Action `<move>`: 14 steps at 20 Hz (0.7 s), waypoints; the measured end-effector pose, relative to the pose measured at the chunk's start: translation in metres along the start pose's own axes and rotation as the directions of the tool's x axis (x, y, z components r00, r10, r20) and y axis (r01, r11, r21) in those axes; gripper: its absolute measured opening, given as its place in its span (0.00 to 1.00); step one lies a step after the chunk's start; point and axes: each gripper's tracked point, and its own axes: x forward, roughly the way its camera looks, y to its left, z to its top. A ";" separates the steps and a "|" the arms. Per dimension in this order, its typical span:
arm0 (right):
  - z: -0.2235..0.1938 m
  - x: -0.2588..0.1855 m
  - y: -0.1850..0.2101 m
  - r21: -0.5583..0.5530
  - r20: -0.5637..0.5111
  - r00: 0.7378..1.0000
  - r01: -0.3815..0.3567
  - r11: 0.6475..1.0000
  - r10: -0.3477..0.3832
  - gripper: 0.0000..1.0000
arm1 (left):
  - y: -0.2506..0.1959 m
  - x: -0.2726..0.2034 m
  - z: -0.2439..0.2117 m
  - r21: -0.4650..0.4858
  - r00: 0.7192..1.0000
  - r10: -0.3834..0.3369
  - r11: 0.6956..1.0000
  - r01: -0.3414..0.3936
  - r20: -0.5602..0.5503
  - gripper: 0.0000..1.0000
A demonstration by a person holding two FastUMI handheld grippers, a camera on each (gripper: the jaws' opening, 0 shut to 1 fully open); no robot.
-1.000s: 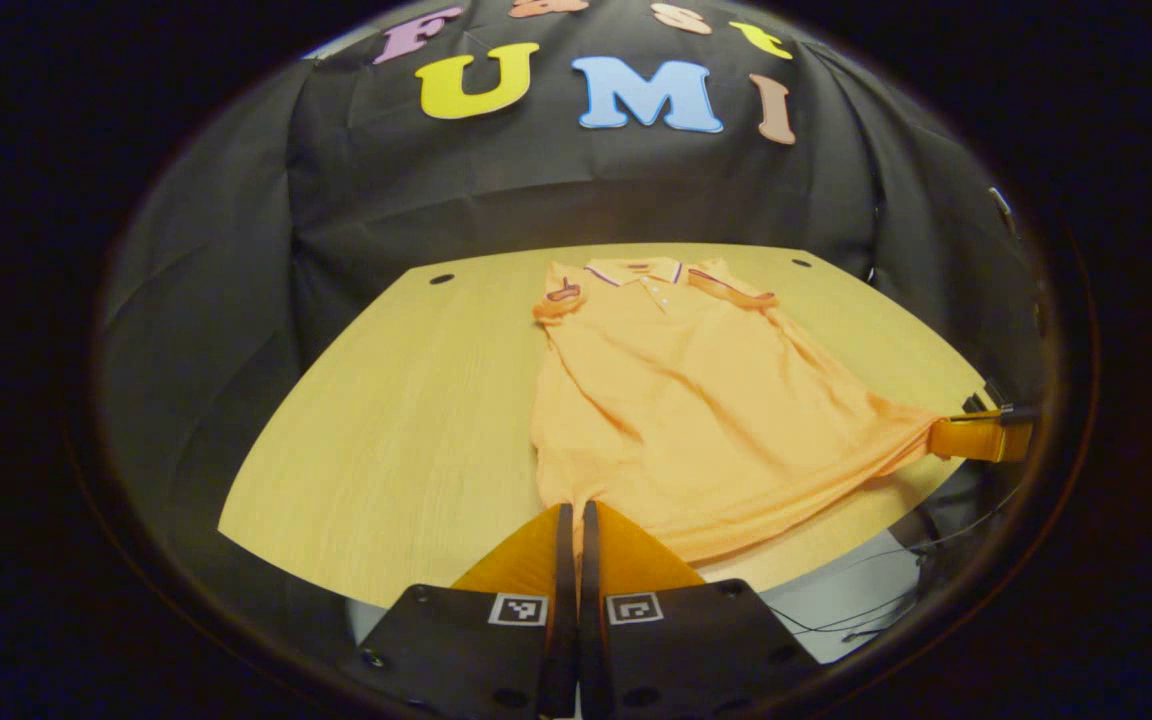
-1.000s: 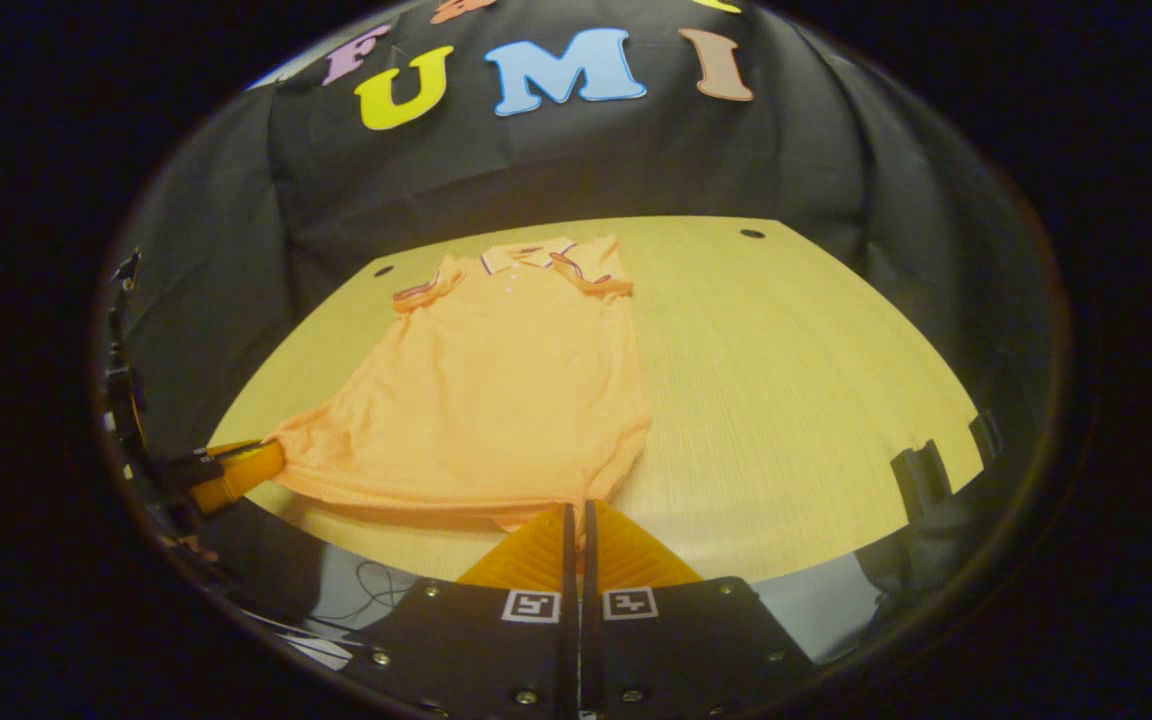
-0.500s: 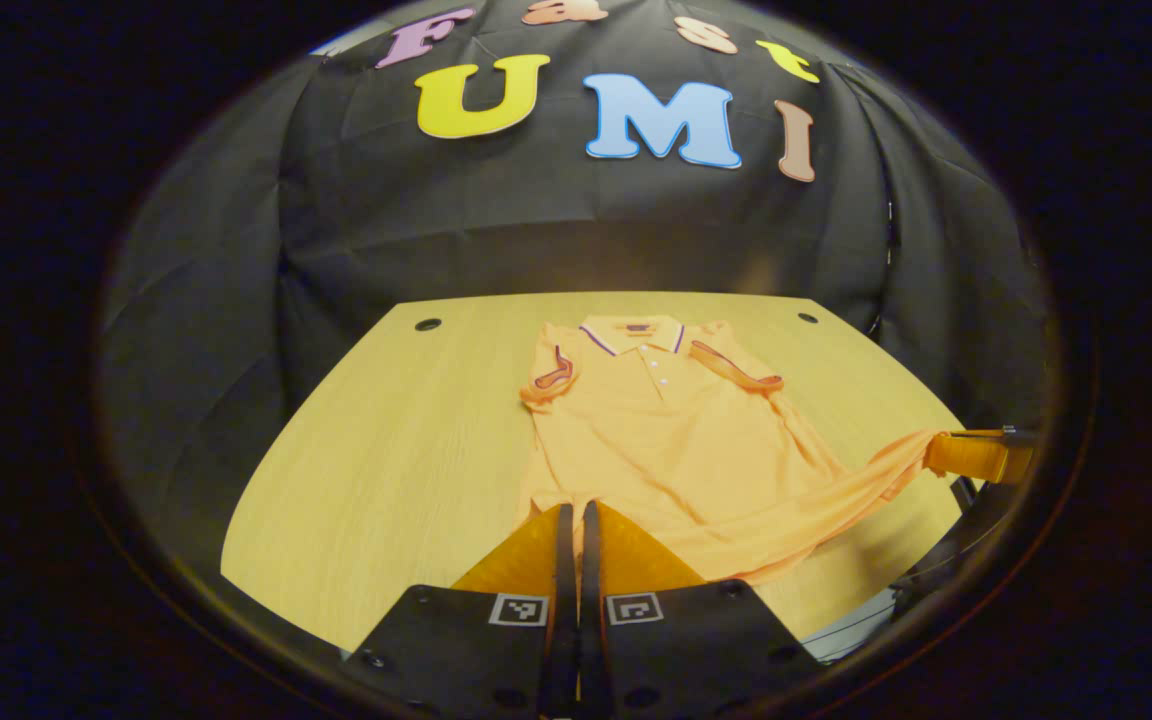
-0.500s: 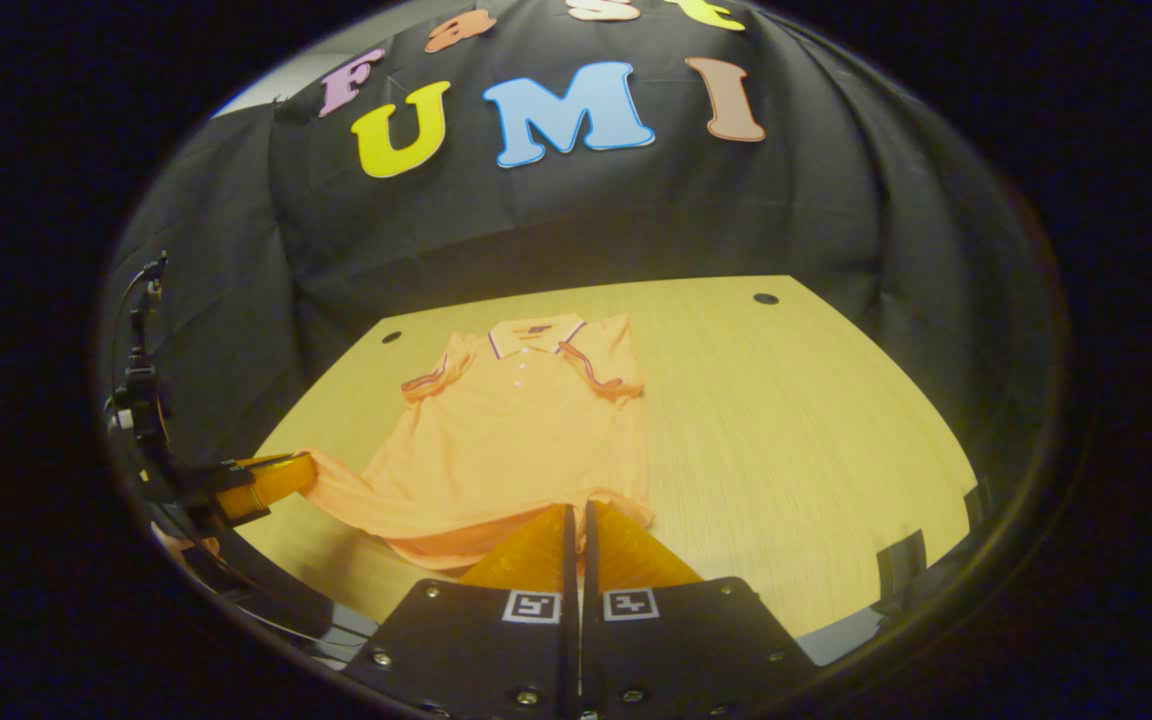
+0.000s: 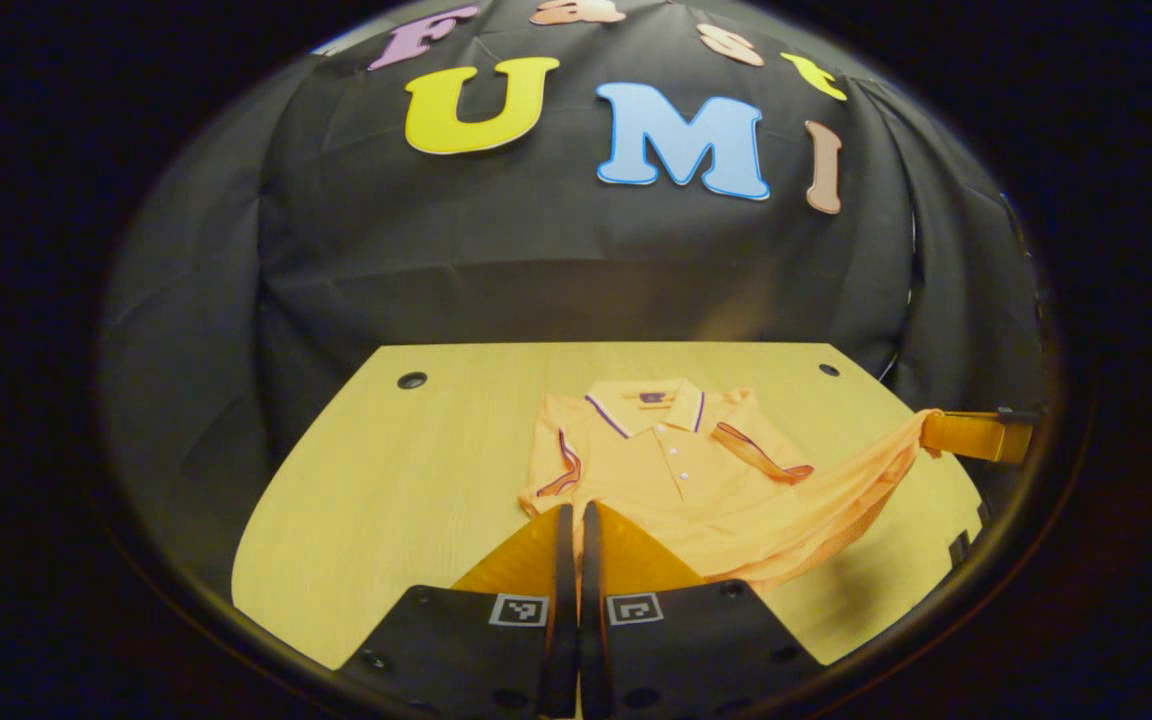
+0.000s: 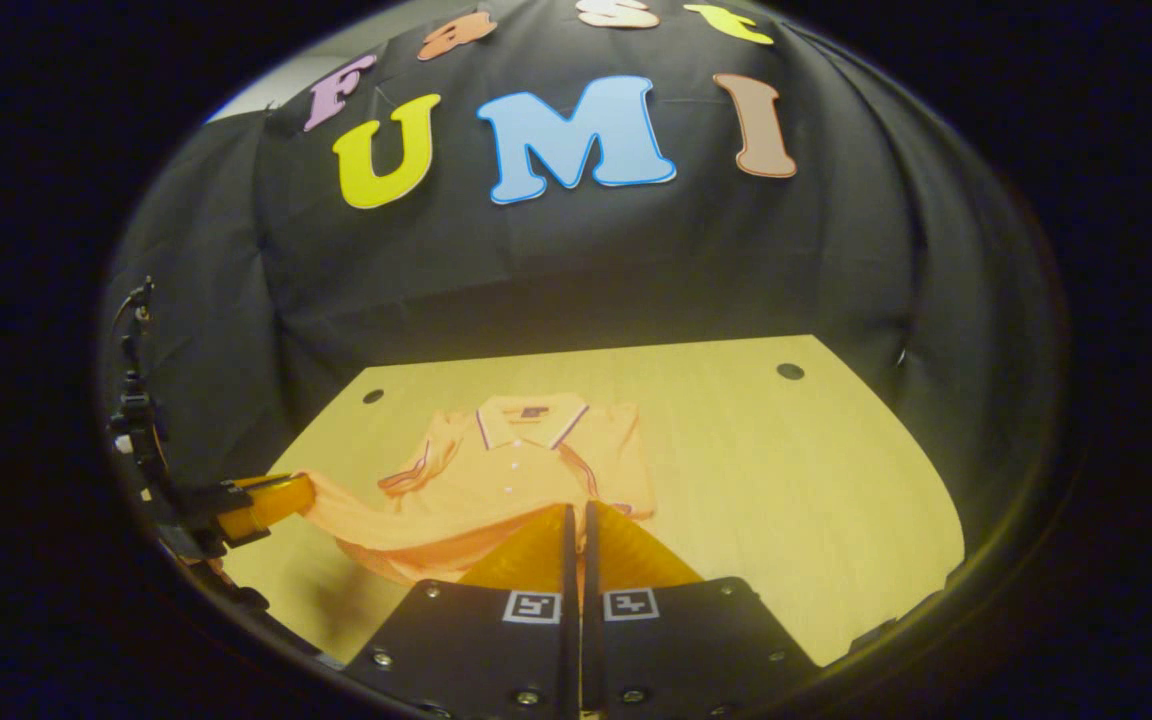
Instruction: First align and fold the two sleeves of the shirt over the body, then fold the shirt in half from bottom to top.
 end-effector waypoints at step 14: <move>0.059 0.156 -0.021 -0.053 -0.018 0.994 0.105 0.993 -0.106 0.01 | 0.022 0.176 0.077 0.049 0.999 -0.029 0.998 0.027 0.040 0.07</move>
